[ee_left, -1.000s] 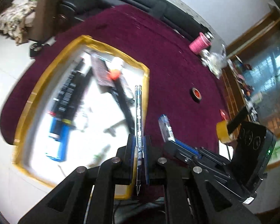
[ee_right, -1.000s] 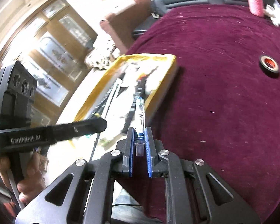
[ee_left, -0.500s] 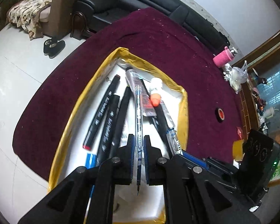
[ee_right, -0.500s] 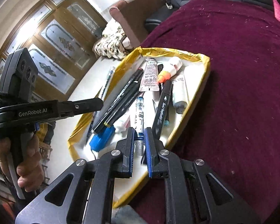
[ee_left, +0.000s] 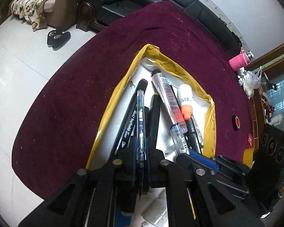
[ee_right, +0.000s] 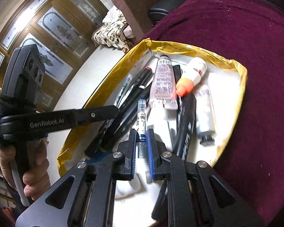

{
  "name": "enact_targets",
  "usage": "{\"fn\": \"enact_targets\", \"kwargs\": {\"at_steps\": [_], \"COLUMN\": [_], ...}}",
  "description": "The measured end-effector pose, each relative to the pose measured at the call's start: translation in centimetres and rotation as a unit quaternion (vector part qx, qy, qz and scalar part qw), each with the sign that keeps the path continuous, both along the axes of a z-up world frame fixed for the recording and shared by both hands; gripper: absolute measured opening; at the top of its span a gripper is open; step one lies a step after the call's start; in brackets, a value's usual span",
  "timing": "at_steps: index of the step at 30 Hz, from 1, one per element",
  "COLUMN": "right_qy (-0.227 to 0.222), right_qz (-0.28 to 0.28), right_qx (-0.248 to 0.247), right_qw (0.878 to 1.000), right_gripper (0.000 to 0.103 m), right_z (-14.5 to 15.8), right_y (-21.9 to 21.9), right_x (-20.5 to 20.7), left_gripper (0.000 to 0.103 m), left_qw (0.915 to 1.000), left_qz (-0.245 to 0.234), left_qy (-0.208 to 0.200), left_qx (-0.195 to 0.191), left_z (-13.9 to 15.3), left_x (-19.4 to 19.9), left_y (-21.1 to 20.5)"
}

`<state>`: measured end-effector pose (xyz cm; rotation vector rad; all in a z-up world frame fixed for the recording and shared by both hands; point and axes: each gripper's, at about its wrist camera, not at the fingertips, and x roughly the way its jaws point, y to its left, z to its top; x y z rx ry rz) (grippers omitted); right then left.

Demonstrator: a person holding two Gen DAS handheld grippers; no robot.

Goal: Organize objects
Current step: 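Lower both pens into the tray box and open both tools, then move the right tool to the black tape roll and grasp its rim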

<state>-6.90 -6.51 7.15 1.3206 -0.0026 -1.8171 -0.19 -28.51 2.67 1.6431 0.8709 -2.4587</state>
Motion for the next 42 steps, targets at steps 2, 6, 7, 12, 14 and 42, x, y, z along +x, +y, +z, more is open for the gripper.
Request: {"fn": "enact_targets", "kwargs": {"at_steps": [2,6,7,12,14,42], "right_qy": [0.002,0.005,0.004,-0.011,-0.006,0.021], "right_qz": [0.002,0.001,-0.002,-0.011,-0.01,-0.31], "right_qx": [0.004,0.006,0.005,-0.01,-0.017,0.001], "right_qw": [1.0,1.0,1.0,1.0,1.0,0.95], "right_gripper": [0.011,0.011,0.011,0.013,0.026,0.041], "right_z": [0.1,0.1,0.1,-0.1,0.2,0.7], "right_y": [-0.4,-1.0,-1.1,-0.6,-0.3,28.7], "right_x": [-0.3,-0.5,-0.6,-0.9,-0.8,-8.8], "left_gripper": [0.007,0.008,0.008,0.015,0.03,0.049], "left_qw": [1.0,1.0,1.0,0.9999,0.9997,0.9851], "left_qz": [-0.003,0.001,0.001,0.0,0.003,-0.145], "left_qy": [-0.001,0.001,0.007,0.01,0.024,0.089], "left_qx": [0.001,-0.001,-0.003,-0.007,-0.008,-0.028], "left_z": [0.0,0.0,0.2,0.3,0.9,4.0], "left_x": [-0.2,-0.2,-0.2,0.2,0.7,-1.5], "left_y": [0.0,0.0,0.1,0.6,1.0,20.5]}}
